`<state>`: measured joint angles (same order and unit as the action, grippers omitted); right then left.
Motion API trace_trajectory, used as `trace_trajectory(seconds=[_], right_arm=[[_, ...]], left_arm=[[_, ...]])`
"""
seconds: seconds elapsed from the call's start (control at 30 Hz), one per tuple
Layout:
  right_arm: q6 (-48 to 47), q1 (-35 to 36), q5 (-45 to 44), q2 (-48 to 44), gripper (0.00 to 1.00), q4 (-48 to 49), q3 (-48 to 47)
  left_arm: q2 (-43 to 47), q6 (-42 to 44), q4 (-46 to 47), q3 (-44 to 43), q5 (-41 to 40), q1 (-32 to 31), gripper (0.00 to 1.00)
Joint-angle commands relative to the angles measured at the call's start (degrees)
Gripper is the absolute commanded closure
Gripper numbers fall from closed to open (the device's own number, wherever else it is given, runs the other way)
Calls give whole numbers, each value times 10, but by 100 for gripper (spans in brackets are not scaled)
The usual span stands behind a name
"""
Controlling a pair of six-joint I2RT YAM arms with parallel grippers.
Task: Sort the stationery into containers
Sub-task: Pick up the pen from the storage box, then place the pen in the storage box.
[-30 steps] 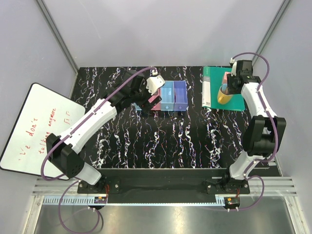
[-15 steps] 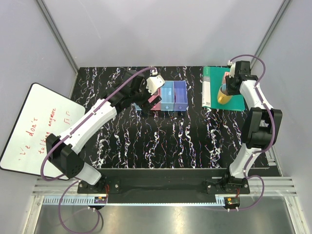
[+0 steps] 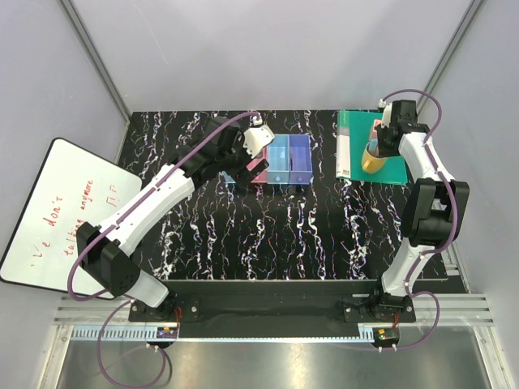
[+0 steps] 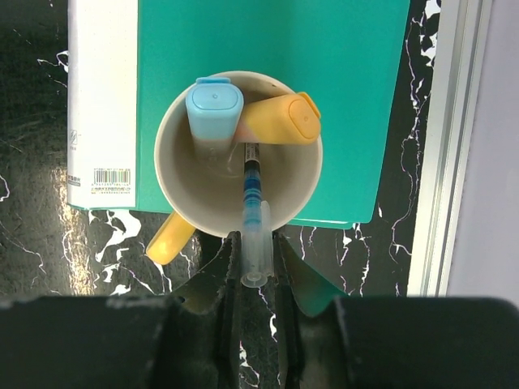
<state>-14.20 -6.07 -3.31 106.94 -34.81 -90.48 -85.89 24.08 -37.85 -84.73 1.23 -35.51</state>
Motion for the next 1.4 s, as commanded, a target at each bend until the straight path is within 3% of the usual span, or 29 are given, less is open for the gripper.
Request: trace_trajectory(seconds=[0.0,0.23,0.67,0.9,1.13,1.37], right_arm=[[7,-1,10,-47,99,1,-37],[2,-1,62,-129,99,-46,-79],[-63,3,181,-173,97,-167,-177],[-108,42,296,-84,99,-332,-292],[-160,120,306,11,100,-416,-355],[-180,150,306,194,100,-538,-624]], left_arm=[[10,2,8,-13,-7,-3,1],[18,1,8,-3,-9,-7,1],[77,1,7,47,-30,-9,1],[95,8,7,69,-37,-9,1],[94,5,8,78,-34,-9,1],[92,11,8,88,-37,-8,1]])
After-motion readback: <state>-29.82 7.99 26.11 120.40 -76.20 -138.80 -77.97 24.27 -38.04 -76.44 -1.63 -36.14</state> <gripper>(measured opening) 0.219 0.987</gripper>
